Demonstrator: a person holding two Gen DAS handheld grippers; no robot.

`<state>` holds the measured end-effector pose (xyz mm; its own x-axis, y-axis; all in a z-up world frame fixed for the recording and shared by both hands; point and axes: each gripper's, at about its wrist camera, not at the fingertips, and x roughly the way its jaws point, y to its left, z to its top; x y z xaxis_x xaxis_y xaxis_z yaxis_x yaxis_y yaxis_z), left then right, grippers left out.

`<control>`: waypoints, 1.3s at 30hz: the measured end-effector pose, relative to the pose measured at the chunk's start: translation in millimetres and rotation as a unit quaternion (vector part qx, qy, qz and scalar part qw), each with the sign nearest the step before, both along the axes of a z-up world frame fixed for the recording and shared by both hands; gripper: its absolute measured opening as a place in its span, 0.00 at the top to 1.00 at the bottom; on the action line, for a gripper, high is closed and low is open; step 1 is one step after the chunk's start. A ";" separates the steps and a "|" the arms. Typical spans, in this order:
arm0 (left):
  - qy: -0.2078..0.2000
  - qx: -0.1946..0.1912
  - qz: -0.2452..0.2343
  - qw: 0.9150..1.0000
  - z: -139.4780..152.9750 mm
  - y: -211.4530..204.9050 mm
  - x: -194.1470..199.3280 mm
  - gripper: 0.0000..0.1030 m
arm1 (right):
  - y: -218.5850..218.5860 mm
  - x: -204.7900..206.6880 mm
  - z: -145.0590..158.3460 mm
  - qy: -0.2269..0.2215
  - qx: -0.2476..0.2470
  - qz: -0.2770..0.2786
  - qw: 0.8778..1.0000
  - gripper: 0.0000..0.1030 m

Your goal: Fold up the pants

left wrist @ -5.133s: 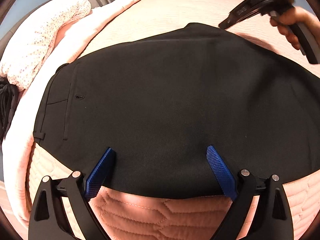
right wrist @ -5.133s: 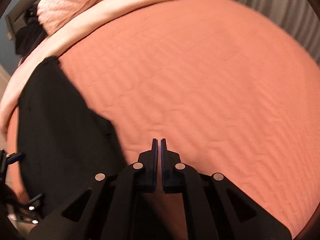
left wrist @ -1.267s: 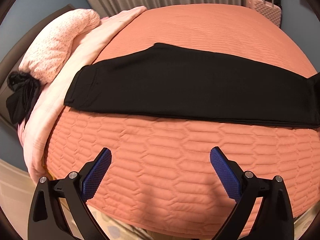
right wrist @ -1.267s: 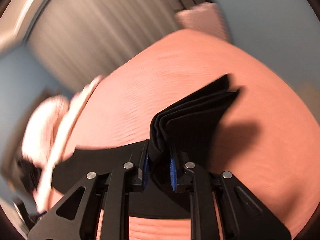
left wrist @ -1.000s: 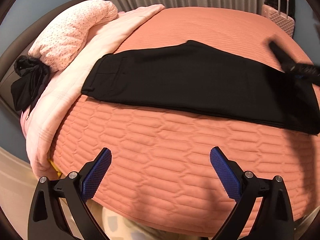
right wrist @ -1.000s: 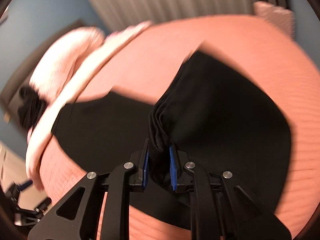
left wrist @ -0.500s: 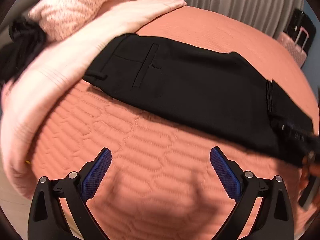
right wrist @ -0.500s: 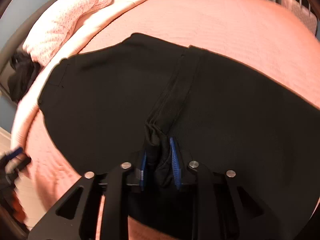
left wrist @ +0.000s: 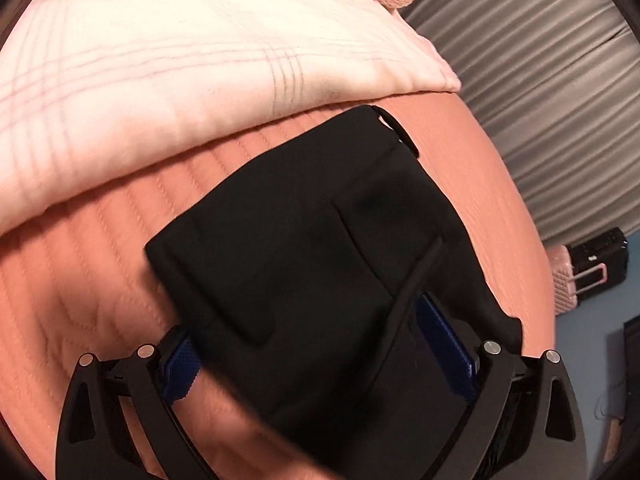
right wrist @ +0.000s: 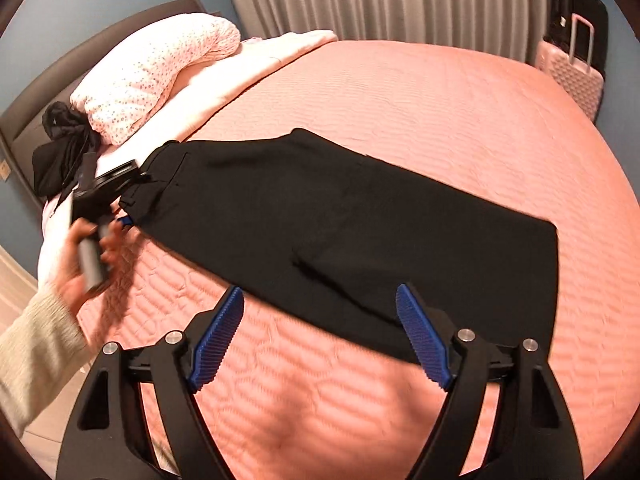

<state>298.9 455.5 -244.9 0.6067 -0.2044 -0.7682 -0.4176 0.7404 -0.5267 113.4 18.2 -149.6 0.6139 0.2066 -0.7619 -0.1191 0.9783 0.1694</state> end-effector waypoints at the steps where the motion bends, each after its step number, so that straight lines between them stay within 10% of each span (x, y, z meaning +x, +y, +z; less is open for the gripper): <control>1: 0.003 0.012 0.003 1.000 1.0 -3.5 3.4 0.10 | -0.6 -2.3 2.4 0.002 -0.002 -0.003 1.000 0.25; 2: 0.011 0.037 0.003 0.999 3.3 -9.8 5.9 0.18 | -4.5 -6.0 2.7 0.007 -0.003 -0.009 1.000 0.25; 4: 0.011 0.099 -0.008 0.995 14.3 -22.4 5.4 0.81 | -11.0 -11.3 2.3 0.010 -0.005 -0.027 1.000 0.25; 12: -0.093 0.220 -0.102 0.966 118.8 -134.7 -18.3 0.88 | -72.5 -39.5 9.1 0.000 0.025 -0.091 0.995 0.25; 17: -0.163 0.263 -0.245 0.919 165.8 -299.2 -62.8 0.88 | -130.0 -68.9 9.7 -0.007 0.049 -0.148 0.988 0.25; 21: -0.134 0.267 -0.353 0.887 125.3 -426.0 -99.7 0.87 | -174.4 -97.6 -6.1 0.003 0.070 -0.188 0.980 0.25; 25: -0.015 0.273 -0.435 0.858 19.3 -520.1 -117.7 0.84 | -209.7 -118.1 -24.4 0.016 0.092 -0.216 0.972 0.25; 27: -0.082 0.390 -0.423 0.814 17.5 -557.5 -155.4 0.83 | -224.9 -125.4 -32.1 0.020 0.104 -0.228 0.968 0.25; 28: -0.076 0.391 -0.436 0.807 16.7 -567.2 -159.8 0.79 | -230.6 -126.9 -35.8 0.023 0.113 -0.233 0.966 0.25; 32: -0.056 0.334 -0.439 0.832 23.6 -571.4 -153.1 0.79 | -253.8 -130.9 -45.3 0.018 0.147 -0.247 0.957 0.25; 35: -0.042 0.352 -0.440 0.825 16.4 -579.4 -148.5 0.76 | -261.0 -128.7 -45.8 0.008 0.146 -0.248 0.958 0.25; 39: -0.055 0.318 -0.457 0.829 35.0 -577.4 -164.8 0.46 | -272.9 -122.5 -39.3 0.002 0.149 -0.251 0.956 0.25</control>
